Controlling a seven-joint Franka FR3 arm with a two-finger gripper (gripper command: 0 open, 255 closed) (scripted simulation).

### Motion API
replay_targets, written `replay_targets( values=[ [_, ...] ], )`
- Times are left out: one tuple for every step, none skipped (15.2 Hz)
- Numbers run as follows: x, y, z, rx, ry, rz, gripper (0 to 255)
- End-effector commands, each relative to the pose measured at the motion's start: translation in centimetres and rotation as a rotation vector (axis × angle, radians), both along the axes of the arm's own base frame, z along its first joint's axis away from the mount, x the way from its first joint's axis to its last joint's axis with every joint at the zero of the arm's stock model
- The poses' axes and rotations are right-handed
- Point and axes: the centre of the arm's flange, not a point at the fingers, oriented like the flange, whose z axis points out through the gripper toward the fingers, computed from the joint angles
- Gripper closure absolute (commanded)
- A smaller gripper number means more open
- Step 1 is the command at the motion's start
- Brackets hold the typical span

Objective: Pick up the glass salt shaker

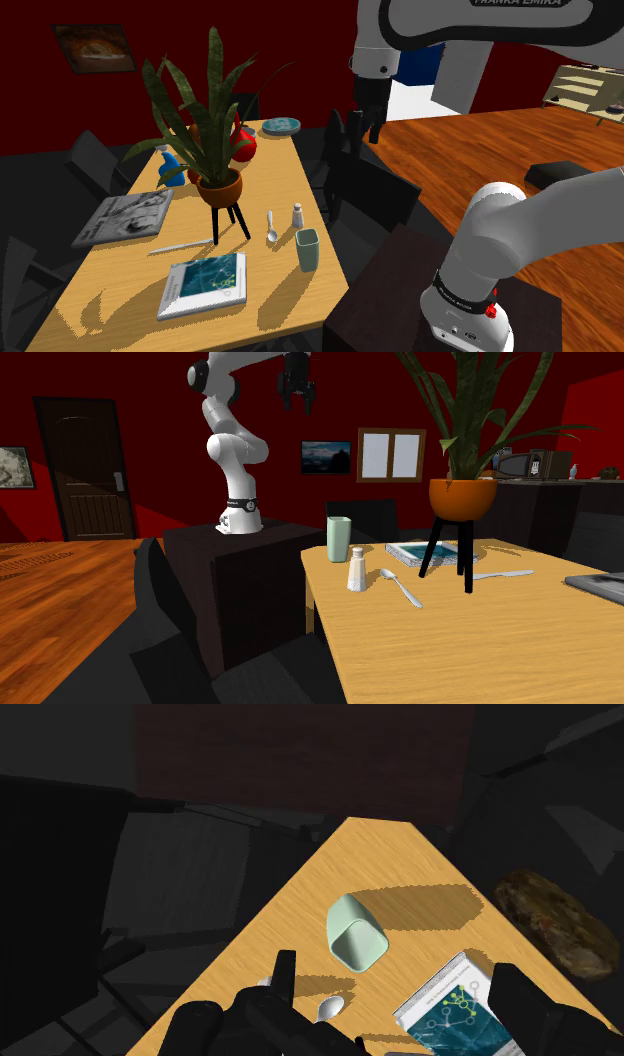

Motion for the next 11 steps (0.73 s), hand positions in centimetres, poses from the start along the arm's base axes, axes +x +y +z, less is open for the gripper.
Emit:
replay_targets(
  values=[
    [0.0,0.0,0.0,0.000,0.000,0.000,0],
    [0.8,-0.2,-1.0,0.002,0.000,-0.005,0],
    [1.7,-0.4,-2.0,0.003,0.000,-0.010,0],
    [2.5,-0.6,-3.0,0.005,0.000,-0.014,0],
    [3.4,-0.8,-4.0,0.006,0.000,-0.019,0],
    [4.2,-1.0,-5.0,0.008,0.000,-0.024,0],
    [5.1,-1.2,-6.0,0.009,0.001,-0.029,0],
    [5.9,-1.5,-7.0,0.011,0.001,-0.034,0],
    [6.7,-1.7,-8.0,0.012,0.001,-0.038,0],
    [7.6,-1.9,-9.0,0.014,0.001,-0.043,0],
    [8.4,-2.1,-10.0,0.016,0.001,-0.048,0]
  ],
)
